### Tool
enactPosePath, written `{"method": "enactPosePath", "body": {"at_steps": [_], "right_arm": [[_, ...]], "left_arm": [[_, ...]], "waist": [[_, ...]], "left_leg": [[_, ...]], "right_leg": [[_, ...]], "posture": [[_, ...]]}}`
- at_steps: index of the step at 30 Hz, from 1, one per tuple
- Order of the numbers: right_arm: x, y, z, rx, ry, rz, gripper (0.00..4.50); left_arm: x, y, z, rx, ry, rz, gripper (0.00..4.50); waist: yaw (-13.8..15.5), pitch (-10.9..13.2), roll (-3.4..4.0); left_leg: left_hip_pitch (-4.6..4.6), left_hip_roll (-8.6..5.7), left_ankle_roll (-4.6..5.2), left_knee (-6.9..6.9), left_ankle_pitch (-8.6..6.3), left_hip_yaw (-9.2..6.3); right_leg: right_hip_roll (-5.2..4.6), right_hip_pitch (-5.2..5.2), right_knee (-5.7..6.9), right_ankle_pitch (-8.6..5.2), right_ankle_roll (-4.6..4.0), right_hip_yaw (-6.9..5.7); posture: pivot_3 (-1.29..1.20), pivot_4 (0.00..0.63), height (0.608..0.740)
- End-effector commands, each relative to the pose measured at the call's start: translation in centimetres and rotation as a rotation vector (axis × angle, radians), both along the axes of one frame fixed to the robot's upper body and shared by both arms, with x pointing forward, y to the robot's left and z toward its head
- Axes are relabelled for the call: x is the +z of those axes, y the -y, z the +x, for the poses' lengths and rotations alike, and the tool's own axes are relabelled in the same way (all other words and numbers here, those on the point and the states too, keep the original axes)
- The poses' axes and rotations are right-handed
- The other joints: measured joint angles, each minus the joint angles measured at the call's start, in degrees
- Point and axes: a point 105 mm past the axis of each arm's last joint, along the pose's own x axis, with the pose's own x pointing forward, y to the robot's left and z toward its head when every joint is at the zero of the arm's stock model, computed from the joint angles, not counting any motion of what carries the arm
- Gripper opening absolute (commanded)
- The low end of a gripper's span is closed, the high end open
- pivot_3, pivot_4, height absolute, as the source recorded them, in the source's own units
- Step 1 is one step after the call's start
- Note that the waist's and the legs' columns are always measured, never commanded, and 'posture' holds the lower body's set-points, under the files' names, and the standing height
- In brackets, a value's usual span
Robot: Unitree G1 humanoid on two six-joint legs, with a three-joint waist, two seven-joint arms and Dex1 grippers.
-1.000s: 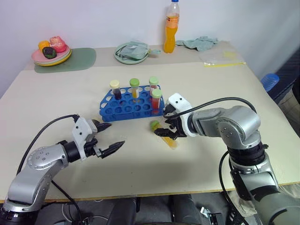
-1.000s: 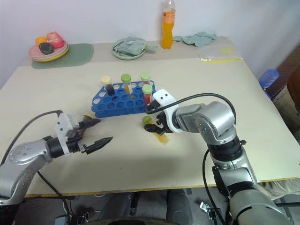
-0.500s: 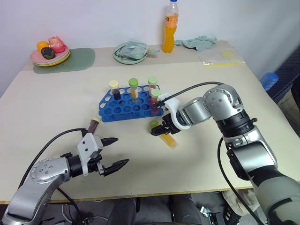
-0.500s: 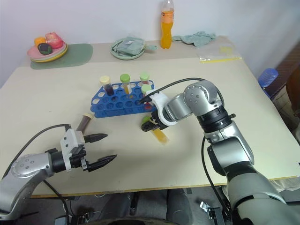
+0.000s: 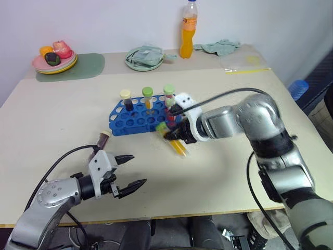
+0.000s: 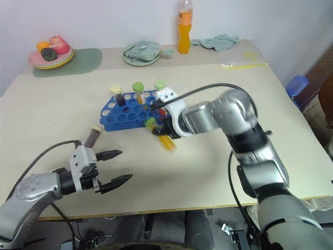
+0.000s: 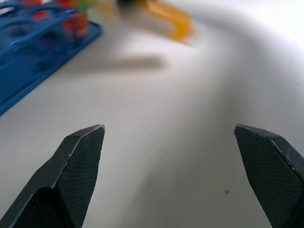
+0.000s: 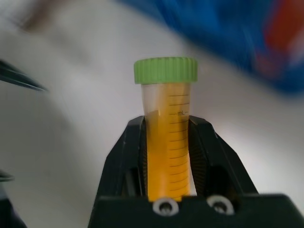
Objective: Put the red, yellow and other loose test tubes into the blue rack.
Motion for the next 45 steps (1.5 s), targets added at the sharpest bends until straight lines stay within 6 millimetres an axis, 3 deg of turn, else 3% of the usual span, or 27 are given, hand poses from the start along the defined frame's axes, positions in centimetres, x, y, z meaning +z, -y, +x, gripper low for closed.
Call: {"method": "enactPosePath", "body": {"at_steps": [1, 8, 11, 16, 26, 45], "right_arm": [[2.2, -2.1, -2.6, 0.249, 0.336, 0.162, 0.73], [1.6, -4.7, 0.6, 0.130, 0.549, 0.367, 0.73], [1.7, -5.7, 2.9, 0.006, 0.595, 0.411, 0.73], [0.9, -6.3, 4.6, -0.089, 0.601, 0.430, 0.73], [-1.1, -5.7, 6.1, -0.174, 0.581, 0.358, 0.73], [-2.9, -6.3, 5.9, -0.186, 0.532, 0.356, 0.73]], "left_arm": [[0.7, -2.2, 1.1, 0.128, 0.064, -0.059, 4.50], [0.0, -5.3, 3.3, 0.356, 0.197, -0.077, 4.50], [0.4, -4.9, 3.8, 0.374, 0.237, -0.123, 4.50], [1.0, -3.3, 3.8, 0.357, 0.301, -0.151, 4.50], [1.9, 0.6, 2.7, 0.263, 0.282, -0.216, 4.50], [3.2, 1.3, 3.5, 0.258, 0.291, -0.206, 4.50]], "waist": [[-0.13, -0.01, -0.02], [-0.29, -0.03, -0.05], [-0.09, -0.04, -0.07], [0.03, -0.05, -0.08], [-0.29, -0.05, -0.06], [-0.39, -0.05, -0.05]], "left_leg": [[0.02, 0.00, 0.00, 0.02, 0.00, 0.00], [0.25, 0.05, -0.09, -0.02, 0.05, -0.01], [0.24, 0.03, -0.13, -0.03, 0.06, -0.05], [0.25, 0.01, -0.22, -0.06, 0.10, -0.08], [0.25, 0.02, -0.22, -0.12, 0.10, -0.08], [0.27, 0.02, -0.23, -0.12, 0.11, -0.06]], "right_leg": [[0.00, 0.01, 0.03, 0.00, 0.00, -0.01], [0.04, 0.10, 0.16, 0.04, -0.07, 0.03], [0.02, 0.07, 0.15, 0.05, -0.08, 0.06], [0.01, 0.00, 0.15, 0.06, -0.10, 0.06], [0.03, 0.01, 0.19, 0.06, -0.11, 0.11], [0.05, 0.02, 0.20, 0.06, -0.11, 0.11]], "posture": [[0.00, 0.150, 0.740], [0.00, 0.150, 0.740], [0.00, 0.150, 0.740], [0.00, 0.150, 0.740], [0.00, 0.150, 0.740], [0.00, 0.150, 0.740]]}}
